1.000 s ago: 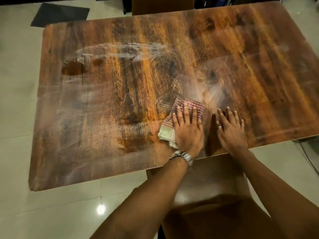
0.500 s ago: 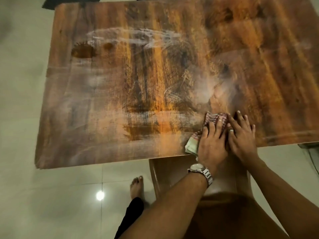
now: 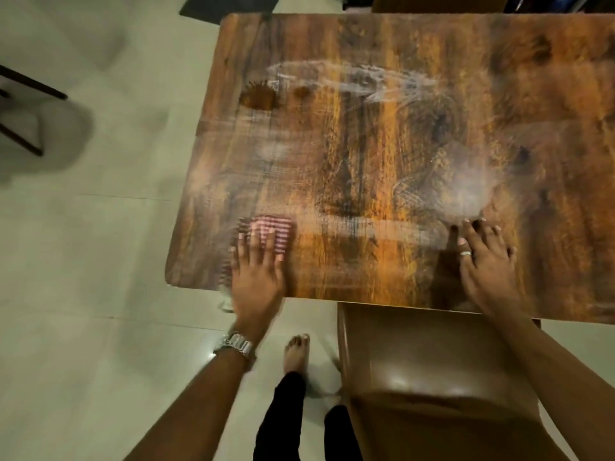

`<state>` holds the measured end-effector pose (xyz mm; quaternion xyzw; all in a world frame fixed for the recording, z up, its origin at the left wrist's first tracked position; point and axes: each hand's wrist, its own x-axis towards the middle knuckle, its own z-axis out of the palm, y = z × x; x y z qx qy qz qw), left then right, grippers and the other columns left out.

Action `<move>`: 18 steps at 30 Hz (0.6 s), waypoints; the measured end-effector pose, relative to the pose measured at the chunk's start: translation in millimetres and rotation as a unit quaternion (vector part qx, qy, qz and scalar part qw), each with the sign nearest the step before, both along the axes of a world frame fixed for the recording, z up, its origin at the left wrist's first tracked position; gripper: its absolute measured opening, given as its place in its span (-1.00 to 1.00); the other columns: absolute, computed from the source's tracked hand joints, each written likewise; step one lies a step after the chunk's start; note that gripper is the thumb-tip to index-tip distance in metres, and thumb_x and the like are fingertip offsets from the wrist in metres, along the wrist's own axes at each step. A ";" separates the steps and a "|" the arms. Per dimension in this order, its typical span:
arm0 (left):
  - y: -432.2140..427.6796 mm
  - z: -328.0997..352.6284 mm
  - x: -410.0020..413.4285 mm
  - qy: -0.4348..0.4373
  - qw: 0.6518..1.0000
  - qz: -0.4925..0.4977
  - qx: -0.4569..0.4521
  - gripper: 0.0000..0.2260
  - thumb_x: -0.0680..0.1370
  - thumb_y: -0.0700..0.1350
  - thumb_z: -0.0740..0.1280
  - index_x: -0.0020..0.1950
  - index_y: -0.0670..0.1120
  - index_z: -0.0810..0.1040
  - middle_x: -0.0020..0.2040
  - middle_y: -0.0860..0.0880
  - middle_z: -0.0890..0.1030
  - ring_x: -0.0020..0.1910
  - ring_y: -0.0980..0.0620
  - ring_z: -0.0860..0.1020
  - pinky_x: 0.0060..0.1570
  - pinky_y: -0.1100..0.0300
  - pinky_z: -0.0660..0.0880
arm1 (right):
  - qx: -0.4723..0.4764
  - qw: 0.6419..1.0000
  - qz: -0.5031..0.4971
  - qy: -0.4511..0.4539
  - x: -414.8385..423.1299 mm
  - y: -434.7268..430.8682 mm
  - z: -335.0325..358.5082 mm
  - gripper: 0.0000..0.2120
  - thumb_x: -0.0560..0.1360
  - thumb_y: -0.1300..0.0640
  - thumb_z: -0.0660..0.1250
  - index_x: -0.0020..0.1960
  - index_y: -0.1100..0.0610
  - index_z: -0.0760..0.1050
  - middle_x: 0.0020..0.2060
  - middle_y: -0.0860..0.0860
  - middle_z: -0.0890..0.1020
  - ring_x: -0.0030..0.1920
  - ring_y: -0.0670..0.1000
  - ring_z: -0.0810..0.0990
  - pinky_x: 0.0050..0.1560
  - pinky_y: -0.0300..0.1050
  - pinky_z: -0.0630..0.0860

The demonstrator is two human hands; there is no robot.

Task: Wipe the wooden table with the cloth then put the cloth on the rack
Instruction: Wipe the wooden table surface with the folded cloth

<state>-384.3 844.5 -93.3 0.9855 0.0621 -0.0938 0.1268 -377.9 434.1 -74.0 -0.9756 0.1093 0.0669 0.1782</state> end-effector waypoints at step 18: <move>-107.6 2.2 51.4 -0.025 0.999 -0.037 0.025 -0.45 0.67 0.12 -0.14 0.65 -0.02 0.06 0.64 -0.19 0.06 0.62 -0.23 0.00 0.56 -0.23 -0.06 | -0.056 0.998 -0.005 0.001 -9.2 -26.7 -12.5 -0.49 0.65 -0.11 -0.07 0.57 -0.03 0.15 0.59 0.08 0.10 0.60 0.12 -0.04 0.50 0.39 -0.12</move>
